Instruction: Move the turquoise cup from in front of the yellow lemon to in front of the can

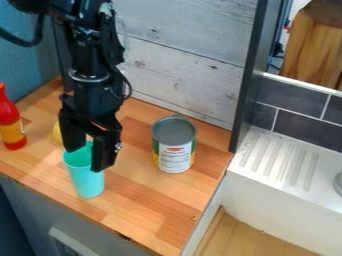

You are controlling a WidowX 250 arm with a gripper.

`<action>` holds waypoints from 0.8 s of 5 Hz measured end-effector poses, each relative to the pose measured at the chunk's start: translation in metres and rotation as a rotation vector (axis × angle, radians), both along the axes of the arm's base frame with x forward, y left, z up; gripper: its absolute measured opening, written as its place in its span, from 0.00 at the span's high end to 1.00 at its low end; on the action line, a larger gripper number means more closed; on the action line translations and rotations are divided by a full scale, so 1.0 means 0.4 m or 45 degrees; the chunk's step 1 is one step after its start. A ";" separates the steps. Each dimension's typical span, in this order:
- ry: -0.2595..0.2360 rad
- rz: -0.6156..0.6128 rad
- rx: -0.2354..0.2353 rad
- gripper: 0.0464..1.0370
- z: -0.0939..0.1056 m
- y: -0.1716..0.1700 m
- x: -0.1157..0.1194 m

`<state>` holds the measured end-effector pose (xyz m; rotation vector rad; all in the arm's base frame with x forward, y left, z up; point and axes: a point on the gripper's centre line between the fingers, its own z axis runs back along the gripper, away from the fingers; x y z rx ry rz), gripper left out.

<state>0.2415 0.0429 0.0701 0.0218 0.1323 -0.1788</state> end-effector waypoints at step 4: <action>0.070 0.025 -0.005 0.37 -0.064 -0.004 -0.005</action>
